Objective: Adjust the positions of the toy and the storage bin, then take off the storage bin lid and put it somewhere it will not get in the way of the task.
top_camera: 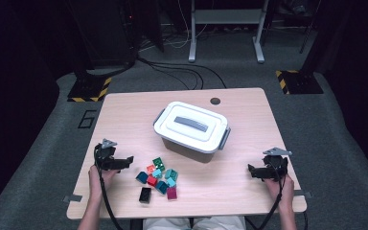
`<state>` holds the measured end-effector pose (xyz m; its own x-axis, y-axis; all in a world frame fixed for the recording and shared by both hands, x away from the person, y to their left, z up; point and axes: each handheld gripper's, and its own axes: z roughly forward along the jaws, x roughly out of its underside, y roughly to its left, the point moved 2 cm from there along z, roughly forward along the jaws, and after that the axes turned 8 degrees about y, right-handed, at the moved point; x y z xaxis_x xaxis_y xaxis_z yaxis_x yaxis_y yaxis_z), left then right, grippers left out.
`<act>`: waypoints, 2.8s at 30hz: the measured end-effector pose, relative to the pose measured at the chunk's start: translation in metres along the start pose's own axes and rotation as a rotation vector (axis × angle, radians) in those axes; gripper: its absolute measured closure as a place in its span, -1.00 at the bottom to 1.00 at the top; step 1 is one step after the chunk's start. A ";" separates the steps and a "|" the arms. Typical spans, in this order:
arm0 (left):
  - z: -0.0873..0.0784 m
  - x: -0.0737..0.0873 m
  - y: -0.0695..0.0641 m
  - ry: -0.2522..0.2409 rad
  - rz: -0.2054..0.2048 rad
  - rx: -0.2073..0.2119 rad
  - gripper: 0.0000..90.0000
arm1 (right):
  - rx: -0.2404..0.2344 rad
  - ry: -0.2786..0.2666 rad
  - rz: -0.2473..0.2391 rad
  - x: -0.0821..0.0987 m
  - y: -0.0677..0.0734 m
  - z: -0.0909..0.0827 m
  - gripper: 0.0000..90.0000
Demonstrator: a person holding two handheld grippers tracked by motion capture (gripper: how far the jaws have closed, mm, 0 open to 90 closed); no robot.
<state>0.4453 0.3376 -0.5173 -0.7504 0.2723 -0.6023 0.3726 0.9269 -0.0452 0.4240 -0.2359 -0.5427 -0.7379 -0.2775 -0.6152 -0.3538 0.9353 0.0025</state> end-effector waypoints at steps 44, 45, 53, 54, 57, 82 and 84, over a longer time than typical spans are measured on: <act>0.020 0.018 0.004 -0.032 0.018 -0.038 -0.87 | -0.169 -0.042 -0.133 -0.052 0.030 -0.042 -0.94; 0.020 0.018 0.004 -0.033 0.018 -0.038 -0.87 | -0.180 -0.042 -0.143 -0.056 0.032 -0.045 -0.94; 0.020 0.018 0.004 -0.035 0.014 -0.039 -0.87 | -0.215 -0.057 -0.216 -0.085 0.051 -0.059 -1.00; 0.020 0.018 0.004 -0.035 0.015 -0.039 -0.87 | -0.217 -0.058 -0.221 -0.087 0.052 -0.060 -1.00; 0.020 0.019 0.003 -0.043 0.019 -0.042 -0.85 | -0.225 -0.052 -0.227 -0.094 0.056 -0.063 -1.00; 0.020 0.018 0.004 -0.040 0.025 -0.032 -0.84 | -0.271 -0.084 -0.377 -0.151 0.096 -0.076 -0.99; 0.020 0.018 0.004 -0.041 0.022 -0.032 -0.84 | -0.276 -0.088 -0.386 -0.156 0.099 -0.076 -0.99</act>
<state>0.4437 0.3411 -0.5442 -0.7188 0.2829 -0.6351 0.3709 0.9287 -0.0061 0.4606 -0.1165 -0.3863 -0.4755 -0.5624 -0.6764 -0.7404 0.6712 -0.0376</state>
